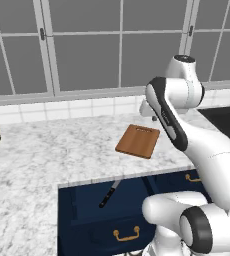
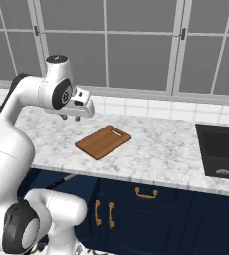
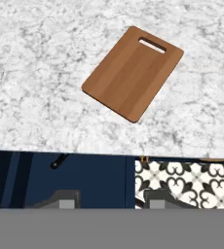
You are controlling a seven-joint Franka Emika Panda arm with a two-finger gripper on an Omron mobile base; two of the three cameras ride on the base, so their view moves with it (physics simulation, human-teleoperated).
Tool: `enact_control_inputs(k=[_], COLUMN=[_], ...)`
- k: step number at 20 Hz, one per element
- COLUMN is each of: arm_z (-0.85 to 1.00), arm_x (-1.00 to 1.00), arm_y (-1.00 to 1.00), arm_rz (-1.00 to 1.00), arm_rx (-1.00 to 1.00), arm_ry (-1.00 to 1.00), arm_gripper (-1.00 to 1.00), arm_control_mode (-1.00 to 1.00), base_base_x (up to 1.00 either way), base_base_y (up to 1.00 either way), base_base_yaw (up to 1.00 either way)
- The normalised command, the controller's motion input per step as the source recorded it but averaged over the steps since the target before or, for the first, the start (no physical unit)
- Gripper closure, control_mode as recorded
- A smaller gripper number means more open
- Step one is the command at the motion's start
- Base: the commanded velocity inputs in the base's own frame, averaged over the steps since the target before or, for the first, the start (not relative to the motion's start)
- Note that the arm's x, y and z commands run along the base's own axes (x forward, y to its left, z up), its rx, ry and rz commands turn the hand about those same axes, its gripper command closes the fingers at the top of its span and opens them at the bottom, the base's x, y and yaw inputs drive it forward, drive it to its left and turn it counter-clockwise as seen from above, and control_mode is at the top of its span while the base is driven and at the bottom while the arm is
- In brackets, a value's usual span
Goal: Pick up the knife from the drawer and place it on the cutting board. Then place the meat from the plate to the cutting board.
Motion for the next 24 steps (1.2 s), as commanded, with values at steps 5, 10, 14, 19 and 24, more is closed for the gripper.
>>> enact_control_inputs(k=[5,10,14,19,24], arm_z=[-0.05,-0.17,-0.12,-0.06,-0.05], arm_x=[-0.62,-0.95,-0.82,-0.71,-0.57], arm_y=[0.00,0.02,0.00,0.00,0.00], arm_rz=[0.00,0.00,0.00,0.00,0.00], arm_rx=[0.00,0.00,0.00,0.00,0.00], arm_ry=[-0.04,0.00,0.00,-0.04,-0.04], arm_gripper=[-1.00,-1.00,-1.00,-1.00,-1.00], arm_control_mode=[-1.00,-1.00,-1.00,-1.00,-1.00], base_base_x=[0.00,0.00,0.00,0.00,0.00], base_base_y=[0.00,0.00,0.00,0.00,0.00], base_base_yaw=[0.00,0.00,0.00,0.00,0.00])
